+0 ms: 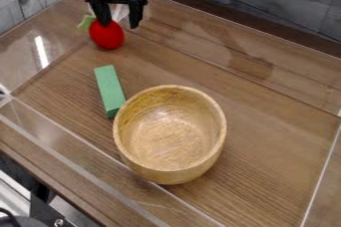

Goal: Move the red fruit to the left

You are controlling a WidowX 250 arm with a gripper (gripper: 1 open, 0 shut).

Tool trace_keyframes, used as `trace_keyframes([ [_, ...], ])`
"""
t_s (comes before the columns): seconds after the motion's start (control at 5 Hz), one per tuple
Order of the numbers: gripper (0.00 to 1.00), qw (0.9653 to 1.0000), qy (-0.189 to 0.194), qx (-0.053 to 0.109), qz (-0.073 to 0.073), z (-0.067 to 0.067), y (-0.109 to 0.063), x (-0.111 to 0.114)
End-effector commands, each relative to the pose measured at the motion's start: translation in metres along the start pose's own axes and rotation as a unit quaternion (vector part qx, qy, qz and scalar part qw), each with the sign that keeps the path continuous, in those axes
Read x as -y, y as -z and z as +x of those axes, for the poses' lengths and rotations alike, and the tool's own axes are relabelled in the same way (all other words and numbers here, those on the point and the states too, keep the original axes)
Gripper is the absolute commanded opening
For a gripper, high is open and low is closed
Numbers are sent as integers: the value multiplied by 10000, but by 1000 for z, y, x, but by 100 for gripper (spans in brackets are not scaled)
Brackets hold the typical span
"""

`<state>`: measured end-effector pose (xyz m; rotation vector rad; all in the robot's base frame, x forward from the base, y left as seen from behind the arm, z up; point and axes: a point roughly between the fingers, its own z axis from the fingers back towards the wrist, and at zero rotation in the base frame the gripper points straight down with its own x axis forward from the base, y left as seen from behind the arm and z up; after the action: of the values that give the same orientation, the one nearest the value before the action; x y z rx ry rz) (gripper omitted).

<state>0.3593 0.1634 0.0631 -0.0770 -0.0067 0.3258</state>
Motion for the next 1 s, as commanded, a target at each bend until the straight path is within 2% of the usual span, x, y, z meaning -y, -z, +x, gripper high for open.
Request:
trace_keyframes([
  [0.0, 100, 9988, 92, 480, 67, 5, -42, 8],
  [0.4, 100, 9987, 132, 485, 76, 1, -55, 20],
  [0.8, 100, 9981, 421, 444, 102, -13, -68, 25],
])
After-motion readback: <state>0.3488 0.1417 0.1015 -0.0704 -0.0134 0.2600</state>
